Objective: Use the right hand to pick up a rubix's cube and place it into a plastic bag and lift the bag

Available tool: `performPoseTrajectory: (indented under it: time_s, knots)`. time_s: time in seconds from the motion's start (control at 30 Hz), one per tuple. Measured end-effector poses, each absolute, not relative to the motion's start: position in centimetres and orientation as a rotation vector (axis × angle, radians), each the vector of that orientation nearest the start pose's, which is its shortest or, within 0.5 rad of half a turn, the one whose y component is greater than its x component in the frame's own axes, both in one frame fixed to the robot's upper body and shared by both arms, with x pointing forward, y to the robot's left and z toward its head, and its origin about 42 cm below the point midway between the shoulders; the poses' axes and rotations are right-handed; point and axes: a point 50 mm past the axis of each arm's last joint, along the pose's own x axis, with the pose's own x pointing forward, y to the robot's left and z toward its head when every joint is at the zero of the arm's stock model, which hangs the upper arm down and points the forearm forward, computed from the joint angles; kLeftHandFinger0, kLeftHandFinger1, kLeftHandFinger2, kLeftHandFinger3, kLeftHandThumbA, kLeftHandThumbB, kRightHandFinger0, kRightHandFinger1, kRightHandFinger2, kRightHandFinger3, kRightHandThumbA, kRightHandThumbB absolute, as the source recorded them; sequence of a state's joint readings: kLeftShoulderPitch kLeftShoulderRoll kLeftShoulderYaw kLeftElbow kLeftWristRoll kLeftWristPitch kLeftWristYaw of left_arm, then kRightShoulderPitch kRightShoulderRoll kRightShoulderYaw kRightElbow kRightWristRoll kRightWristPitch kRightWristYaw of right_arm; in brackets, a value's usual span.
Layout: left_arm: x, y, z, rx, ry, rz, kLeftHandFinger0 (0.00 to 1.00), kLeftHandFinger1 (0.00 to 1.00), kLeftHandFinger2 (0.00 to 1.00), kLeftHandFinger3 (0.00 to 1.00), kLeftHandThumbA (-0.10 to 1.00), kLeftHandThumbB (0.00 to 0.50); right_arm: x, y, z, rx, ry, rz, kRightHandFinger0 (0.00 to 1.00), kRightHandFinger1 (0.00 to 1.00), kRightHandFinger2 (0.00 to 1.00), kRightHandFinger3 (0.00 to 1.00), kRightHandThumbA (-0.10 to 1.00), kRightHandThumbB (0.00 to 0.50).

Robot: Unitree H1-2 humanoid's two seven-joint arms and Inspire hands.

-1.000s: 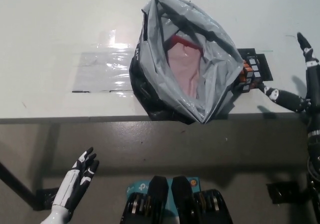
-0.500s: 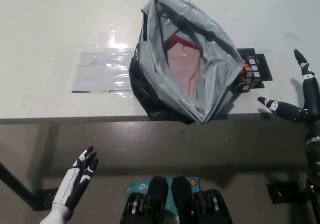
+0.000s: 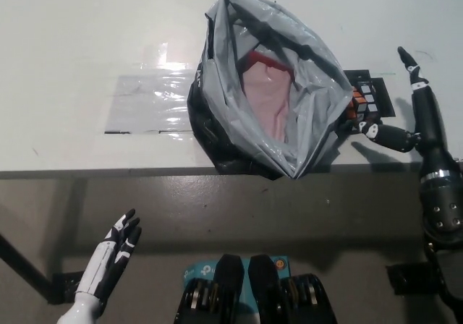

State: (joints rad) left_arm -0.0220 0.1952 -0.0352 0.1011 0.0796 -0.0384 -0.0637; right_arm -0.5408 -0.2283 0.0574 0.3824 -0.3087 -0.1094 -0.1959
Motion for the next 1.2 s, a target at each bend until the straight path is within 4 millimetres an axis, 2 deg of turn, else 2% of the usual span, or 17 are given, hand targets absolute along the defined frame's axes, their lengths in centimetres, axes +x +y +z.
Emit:
performPoseTrajectory:
  time_s: [0.27, 0.37, 0.53, 0.6, 0.67, 0.9, 1.2]
  knots:
    - [28.9, 26.6, 8.0, 0.273, 0.051, -0.099, 0.95, 1.00, 1.00, 1.00, 0.95, 0.174, 46.0, -25.0, 18.5, -0.553, -0.247, -0.084, 1.00, 1.00, 1.00, 1.00, 0.90, 0.498]
    - [29.0, 26.6, 8.0, 0.273, 0.050, -0.099, 0.95, 1.00, 1.00, 1.00, 0.94, 0.165, 46.4, -25.2, 17.7, -0.560, -0.211, -0.080, 1.00, 1.00, 1.00, 1.00, 0.86, 0.491]
    - [29.1, 26.6, 8.1, 0.273, 0.046, -0.099, 0.94, 1.00, 1.00, 1.00, 0.94, 0.170, 47.2, -25.7, 15.7, -0.571, -0.135, -0.072, 1.00, 1.00, 1.00, 1.00, 0.90, 0.500]
    - [29.2, 26.6, 8.2, 0.273, 0.043, -0.099, 0.94, 1.00, 1.00, 1.00, 0.95, 0.172, 47.5, -25.8, 15.2, -0.572, -0.115, -0.069, 1.00, 1.00, 1.00, 1.00, 0.89, 0.500]
    - [29.3, 26.6, 8.3, 0.273, 0.042, -0.099, 0.93, 1.00, 1.00, 1.00, 0.94, 0.177, 47.6, -25.9, 15.1, -0.571, -0.106, -0.069, 1.00, 1.00, 1.00, 1.00, 0.92, 0.500]
    - [29.4, 26.5, 8.4, 0.273, 0.038, -0.099, 0.90, 1.00, 1.00, 1.00, 0.95, 0.183, 48.8, -25.5, 16.0, -0.501, -0.114, -0.083, 1.00, 1.00, 1.00, 1.00, 0.92, 0.500]
    - [29.5, 26.5, 8.5, 0.274, 0.034, -0.100, 0.90, 1.00, 1.00, 1.00, 0.93, 0.179, 49.0, -23.8, 16.7, -0.410, -0.134, -0.066, 1.00, 1.00, 1.00, 1.00, 0.91, 0.500]
